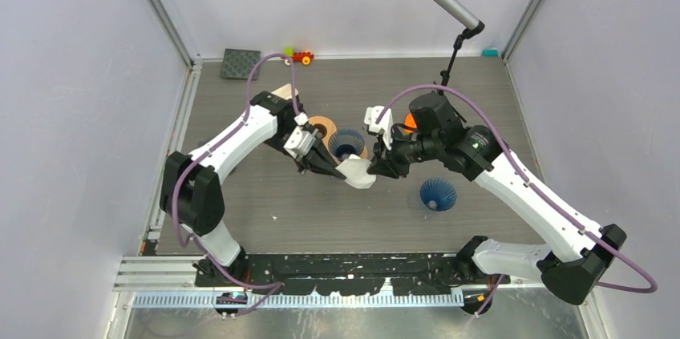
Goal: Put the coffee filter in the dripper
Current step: Adjust the coffee filter, then place the coffee filter in the coffee dripper.
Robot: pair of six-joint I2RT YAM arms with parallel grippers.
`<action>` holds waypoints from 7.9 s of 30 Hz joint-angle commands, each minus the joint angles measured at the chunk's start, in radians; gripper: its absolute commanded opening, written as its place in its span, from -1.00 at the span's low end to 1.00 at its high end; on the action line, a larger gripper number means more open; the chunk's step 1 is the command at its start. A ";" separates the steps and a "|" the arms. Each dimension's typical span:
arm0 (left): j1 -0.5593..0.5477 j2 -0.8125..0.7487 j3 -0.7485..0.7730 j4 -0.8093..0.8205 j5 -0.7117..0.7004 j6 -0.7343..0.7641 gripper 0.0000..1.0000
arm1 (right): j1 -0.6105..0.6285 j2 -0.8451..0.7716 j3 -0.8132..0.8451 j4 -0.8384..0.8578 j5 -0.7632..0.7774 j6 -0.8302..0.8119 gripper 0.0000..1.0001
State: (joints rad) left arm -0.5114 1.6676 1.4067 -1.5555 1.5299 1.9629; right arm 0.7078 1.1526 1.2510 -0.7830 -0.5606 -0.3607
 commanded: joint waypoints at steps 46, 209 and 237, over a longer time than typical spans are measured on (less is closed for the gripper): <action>0.566 -0.272 0.282 -0.222 0.174 -0.994 0.99 | -0.006 0.231 0.355 -0.236 0.038 -0.142 -0.99; 0.004 -0.470 -0.247 0.526 -0.212 -0.721 -1.00 | 0.202 0.266 0.291 -0.056 -0.080 0.066 -0.68; 0.004 -0.464 -0.249 0.552 -0.224 -0.740 -1.00 | 0.202 0.286 0.286 -0.036 -0.135 0.096 -0.67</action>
State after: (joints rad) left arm -0.5144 1.2186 1.1549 -1.0401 1.2797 1.2343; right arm 0.9024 1.4338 1.5112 -0.8661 -0.6693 -0.2810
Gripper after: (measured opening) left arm 0.008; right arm 0.176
